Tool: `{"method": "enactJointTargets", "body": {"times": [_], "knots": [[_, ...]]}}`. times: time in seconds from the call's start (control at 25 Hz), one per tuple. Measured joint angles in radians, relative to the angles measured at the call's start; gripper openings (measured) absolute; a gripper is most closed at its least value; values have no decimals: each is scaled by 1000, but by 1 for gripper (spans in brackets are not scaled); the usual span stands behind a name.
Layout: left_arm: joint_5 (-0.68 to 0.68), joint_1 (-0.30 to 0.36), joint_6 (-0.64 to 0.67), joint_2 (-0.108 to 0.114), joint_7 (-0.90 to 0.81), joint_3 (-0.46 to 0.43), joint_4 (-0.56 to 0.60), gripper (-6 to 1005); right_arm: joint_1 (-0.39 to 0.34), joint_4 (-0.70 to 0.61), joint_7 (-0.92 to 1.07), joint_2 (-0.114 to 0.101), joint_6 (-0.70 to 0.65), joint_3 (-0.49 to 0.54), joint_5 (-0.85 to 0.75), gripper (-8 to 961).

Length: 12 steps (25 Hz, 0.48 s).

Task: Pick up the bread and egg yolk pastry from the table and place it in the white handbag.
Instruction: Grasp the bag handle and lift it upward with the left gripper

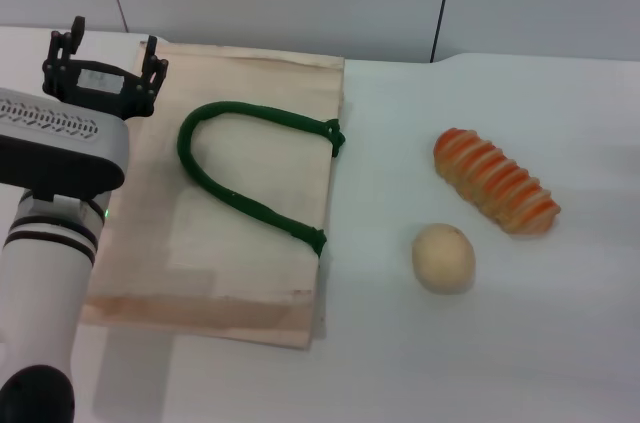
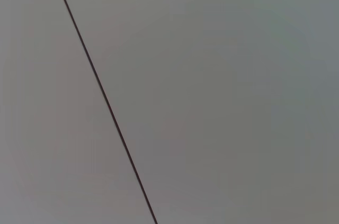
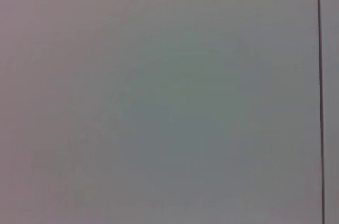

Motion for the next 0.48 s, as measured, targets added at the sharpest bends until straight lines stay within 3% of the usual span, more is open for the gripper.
{"method": "enactJointTargets", "body": {"times": [0.48], "knots": [[-12,-3,-2,0,5,0,-1,783,7,-2,0,0,7,0,0,635]]}}
